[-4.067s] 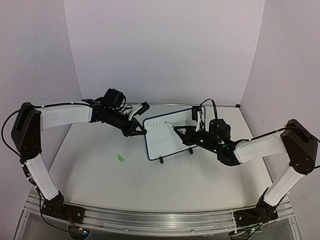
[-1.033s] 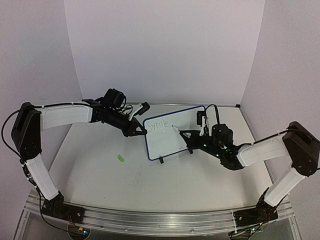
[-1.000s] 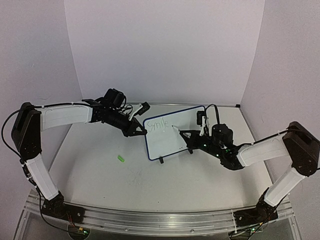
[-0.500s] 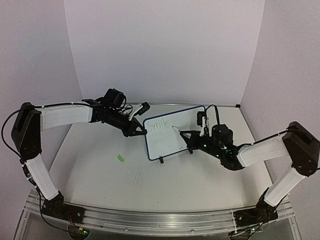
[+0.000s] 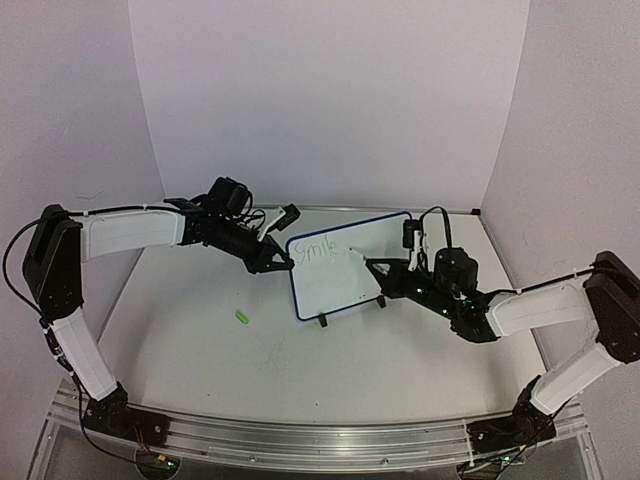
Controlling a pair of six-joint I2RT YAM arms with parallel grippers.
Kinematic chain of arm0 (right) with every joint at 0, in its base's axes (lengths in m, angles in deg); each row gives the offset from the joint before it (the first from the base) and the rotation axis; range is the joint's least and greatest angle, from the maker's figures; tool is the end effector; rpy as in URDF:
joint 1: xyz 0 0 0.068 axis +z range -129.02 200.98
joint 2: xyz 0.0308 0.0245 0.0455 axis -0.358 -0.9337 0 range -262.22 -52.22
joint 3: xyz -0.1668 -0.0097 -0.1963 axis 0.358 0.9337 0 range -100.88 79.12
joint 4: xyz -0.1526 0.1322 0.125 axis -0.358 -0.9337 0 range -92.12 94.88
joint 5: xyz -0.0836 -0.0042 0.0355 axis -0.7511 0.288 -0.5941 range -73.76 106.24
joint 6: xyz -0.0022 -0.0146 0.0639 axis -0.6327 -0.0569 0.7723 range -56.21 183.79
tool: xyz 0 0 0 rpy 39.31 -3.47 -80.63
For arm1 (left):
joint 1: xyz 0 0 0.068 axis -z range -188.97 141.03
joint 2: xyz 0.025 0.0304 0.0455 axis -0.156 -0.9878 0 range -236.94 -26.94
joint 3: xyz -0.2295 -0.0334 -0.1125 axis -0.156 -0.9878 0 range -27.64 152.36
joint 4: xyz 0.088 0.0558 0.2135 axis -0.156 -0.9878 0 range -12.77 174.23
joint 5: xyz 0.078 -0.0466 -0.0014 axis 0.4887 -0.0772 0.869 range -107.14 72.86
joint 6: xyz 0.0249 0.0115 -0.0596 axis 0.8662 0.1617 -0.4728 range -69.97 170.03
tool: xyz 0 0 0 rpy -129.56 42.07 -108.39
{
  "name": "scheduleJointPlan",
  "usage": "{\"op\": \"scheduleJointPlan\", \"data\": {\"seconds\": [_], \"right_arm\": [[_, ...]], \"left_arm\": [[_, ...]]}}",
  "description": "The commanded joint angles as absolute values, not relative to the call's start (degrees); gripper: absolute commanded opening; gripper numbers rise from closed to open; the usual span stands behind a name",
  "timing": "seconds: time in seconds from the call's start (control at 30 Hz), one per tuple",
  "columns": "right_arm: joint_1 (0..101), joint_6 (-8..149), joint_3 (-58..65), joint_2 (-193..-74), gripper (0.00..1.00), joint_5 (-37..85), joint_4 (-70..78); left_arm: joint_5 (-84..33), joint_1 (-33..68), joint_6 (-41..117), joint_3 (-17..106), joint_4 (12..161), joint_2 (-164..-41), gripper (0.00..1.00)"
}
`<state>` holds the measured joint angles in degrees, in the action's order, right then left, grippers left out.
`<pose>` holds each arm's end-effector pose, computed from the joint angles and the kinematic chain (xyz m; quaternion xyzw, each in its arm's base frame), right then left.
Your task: Write a sentence on the whiteboard
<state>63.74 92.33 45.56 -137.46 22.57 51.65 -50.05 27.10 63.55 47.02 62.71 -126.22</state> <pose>0.2217 0.2129 0.2155 -0.1281 0.7254 0.4265 0.5248 0.2792 -0.2379 0.2372 0.4691 0.7633 -0.3277 0.2998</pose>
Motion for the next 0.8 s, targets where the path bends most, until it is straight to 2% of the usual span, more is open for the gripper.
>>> {"op": "scheduleJointPlan", "data": {"seconds": [0.0,0.77], "right_arm": [[63.08,91.08,44.32,-136.07,0.00,20.68,51.43],[61.81,88.32,38.96,-141.12,0.00,20.04,51.55]], "left_arm": [[-46.43,27.75,65.46,47.63,58.69,-126.61,0.00],[-46.52,27.77,65.48,47.69,58.62,-126.96,0.00]]}}
